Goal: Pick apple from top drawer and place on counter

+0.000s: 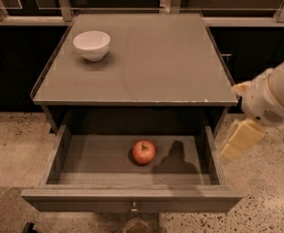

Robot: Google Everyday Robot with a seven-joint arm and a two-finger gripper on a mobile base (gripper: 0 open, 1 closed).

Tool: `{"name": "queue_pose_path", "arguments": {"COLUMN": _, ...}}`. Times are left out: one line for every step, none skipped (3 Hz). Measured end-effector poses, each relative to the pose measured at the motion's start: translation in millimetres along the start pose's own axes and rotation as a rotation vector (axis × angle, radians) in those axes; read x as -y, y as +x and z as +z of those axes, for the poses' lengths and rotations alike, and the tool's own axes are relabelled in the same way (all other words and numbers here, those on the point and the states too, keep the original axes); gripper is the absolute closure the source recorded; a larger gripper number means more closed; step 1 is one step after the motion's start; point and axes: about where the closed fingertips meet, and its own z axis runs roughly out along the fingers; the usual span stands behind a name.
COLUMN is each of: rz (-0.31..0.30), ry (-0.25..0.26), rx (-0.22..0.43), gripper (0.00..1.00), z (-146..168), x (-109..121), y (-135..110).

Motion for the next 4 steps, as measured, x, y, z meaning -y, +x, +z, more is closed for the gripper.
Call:
{"name": "queue_pose_path", "arguments": {"rz": 0.133, "ry": -0.035, "rx": 0.096, "gripper": 0.0, "z": 62, "x": -11, "y": 27}}
{"name": "queue_pose_path", "arguments": {"rz": 0.209, "ry": -0.039, "rx": 0.143, "gripper": 0.0, "z": 101, "x": -6, "y": 33}}
{"name": "queue_pose_path", "arguments": {"rz": 0.21, "ry": -0.029, "rx": 0.147, "gripper": 0.0, "z": 102, "x": -3, "y": 32}}
{"name": "queue_pose_path", "arguments": {"rz": 0.225, "ry": -0.032, "rx": 0.206, "gripper": 0.0, "z": 115, "x": -9, "y": 32}}
